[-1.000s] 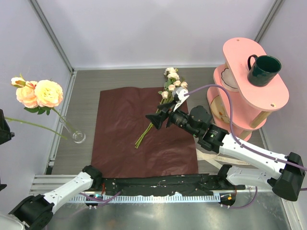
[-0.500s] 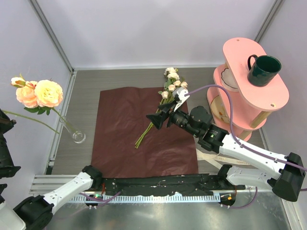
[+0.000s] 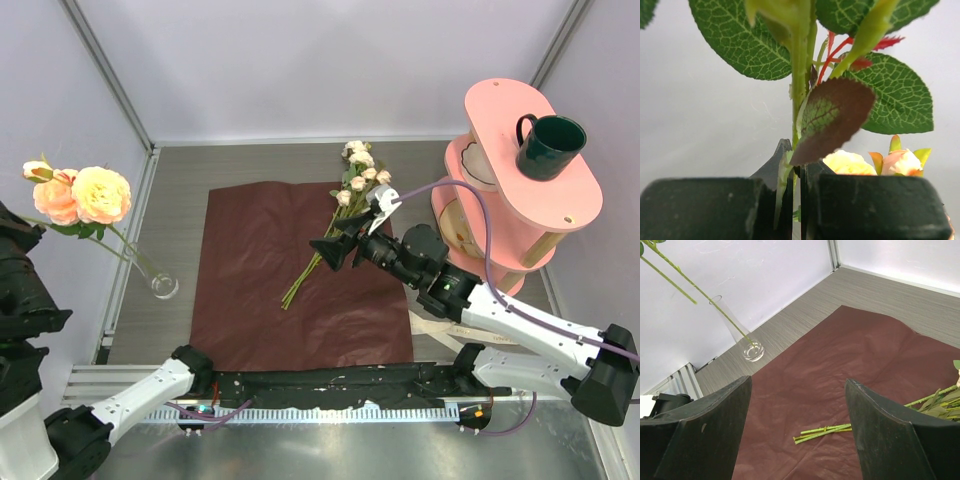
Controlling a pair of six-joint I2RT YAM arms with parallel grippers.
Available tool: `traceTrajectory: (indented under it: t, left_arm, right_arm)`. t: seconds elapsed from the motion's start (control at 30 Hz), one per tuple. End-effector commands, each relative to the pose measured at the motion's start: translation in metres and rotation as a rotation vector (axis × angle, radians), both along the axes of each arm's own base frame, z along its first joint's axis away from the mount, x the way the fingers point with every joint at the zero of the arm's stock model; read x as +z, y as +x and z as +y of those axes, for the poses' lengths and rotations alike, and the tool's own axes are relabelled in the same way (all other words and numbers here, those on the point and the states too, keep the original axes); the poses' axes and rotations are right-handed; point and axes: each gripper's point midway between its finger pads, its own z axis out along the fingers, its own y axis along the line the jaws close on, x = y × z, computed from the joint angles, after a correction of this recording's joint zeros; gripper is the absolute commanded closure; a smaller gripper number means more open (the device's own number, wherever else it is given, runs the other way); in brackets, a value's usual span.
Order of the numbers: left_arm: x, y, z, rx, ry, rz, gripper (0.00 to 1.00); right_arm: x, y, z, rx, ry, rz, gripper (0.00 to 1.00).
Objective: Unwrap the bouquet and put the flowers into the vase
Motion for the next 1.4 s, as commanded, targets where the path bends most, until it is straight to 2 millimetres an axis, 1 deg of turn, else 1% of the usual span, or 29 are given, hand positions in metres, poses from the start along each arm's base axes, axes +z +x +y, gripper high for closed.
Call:
traceTrajectory:
  t: [0.0,0.03,0.07,0.13,0.17,0.33,0.6,0.73,0.93,1.07,1.1,1.13,1.27,1.37]
  left_arm:
    - [0.004,0.005,0.0,0.042,-0.031,-0.046,1.0]
    - [-0.002,0.009,-0.003,0.045,-0.023,-0.037,1.0]
    - [0.001,0.009,-0.002,0.048,-0.041,-0.068,1.0]
    - [-0.004,0.01,-0.002,0.056,-0.028,-0.062,1.0]
    - [-0.002,0.01,-0.002,0.059,-0.041,-0.083,1.0]
    - [-0.004,0.014,-0.004,0.067,-0.033,-0.084,1.0]
    - [-0.001,0.012,-0.002,0.071,-0.026,-0.107,1.0]
    - [-0.006,0.015,-0.005,0.069,-0.008,-0.093,1.0]
    - [-0.012,0.014,-0.004,0.062,-0.005,-0.099,1.0]
    - [-0.02,0.019,-0.008,0.051,0.025,-0.078,1.0]
    - [-0.026,0.023,-0.011,0.05,0.037,-0.063,1.0]
    - [-0.028,0.02,-0.009,0.055,0.025,-0.076,1.0]
    - [-0.039,0.021,-0.009,0.056,0.014,-0.087,1.0]
    - [-0.047,0.027,-0.013,0.059,0.021,-0.07,1.0]
  right_arm:
    - [0.023,-0.001,-0.008,-0.011,0.065,-0.048,0.19]
    - [0.021,-0.001,-0.007,-0.011,0.062,-0.046,0.19]
    - [0.022,0.0,-0.008,-0.013,0.063,-0.047,0.19]
    - [0.02,-0.001,-0.009,-0.011,0.061,-0.046,0.19]
    - [0.019,-0.001,-0.008,-0.011,0.058,-0.044,0.19]
    - [0.018,-0.001,-0.01,-0.013,0.058,-0.044,0.19]
    - [0.018,0.001,-0.011,-0.02,0.059,-0.043,0.19]
    - [0.019,0.002,-0.011,-0.022,0.061,-0.043,0.19]
    - [0.017,0.002,-0.012,-0.023,0.062,-0.037,0.19]
    - [0.018,0.003,-0.011,-0.024,0.066,-0.035,0.19]
    - [0.016,-0.002,-0.008,0.009,0.065,-0.031,0.19]
    - [0.017,-0.002,-0.008,0.01,0.067,-0.033,0.19]
    - [0.014,-0.002,-0.009,0.008,0.063,-0.028,0.19]
    - [0.013,-0.002,-0.01,0.007,0.062,-0.027,0.19]
